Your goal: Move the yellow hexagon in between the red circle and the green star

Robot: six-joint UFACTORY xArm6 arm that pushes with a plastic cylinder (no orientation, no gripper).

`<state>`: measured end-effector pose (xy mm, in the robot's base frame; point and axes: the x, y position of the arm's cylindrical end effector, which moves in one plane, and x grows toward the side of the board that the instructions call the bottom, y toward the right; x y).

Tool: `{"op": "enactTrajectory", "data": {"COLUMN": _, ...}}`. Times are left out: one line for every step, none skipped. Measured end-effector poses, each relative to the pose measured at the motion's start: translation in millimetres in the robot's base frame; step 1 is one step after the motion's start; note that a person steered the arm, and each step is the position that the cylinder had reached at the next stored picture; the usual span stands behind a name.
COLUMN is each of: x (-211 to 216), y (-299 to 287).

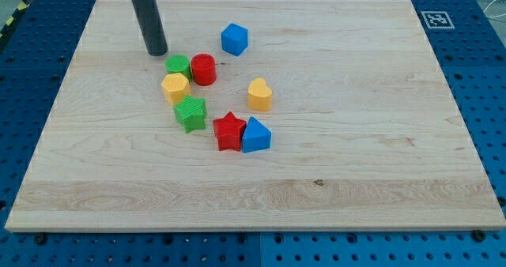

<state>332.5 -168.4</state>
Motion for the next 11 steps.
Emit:
{"op": "enactTrajectory", "data": {"x": 9.4, "y": -10.2}}
{"op": "enactTrajectory", "data": {"x": 27.2, "y": -11.7}}
{"op": "enactTrajectory", "data": {"x": 48.6, "y": -11.7}}
{"op": "enactTrajectory", "data": {"x": 68.5, "y": -11.7}}
{"op": "enactTrajectory", "data": {"x": 84.8, "y": -10.5}}
{"op": "enactTrajectory", "data": {"x": 86.1, "y": -2.2}}
{"op": "enactTrajectory", "data": {"x": 81.6, "y": 18.4}}
{"op": "enactTrajectory", "data": {"x": 81.5, "y": 37.8}}
{"op": "enactTrajectory", "data": {"x": 81.5, "y": 54.2}}
{"op": "enactTrajectory", "data": {"x": 81.6, "y": 56.2}}
{"op": "enactTrajectory", "data": {"x": 81.5, "y": 44.9}}
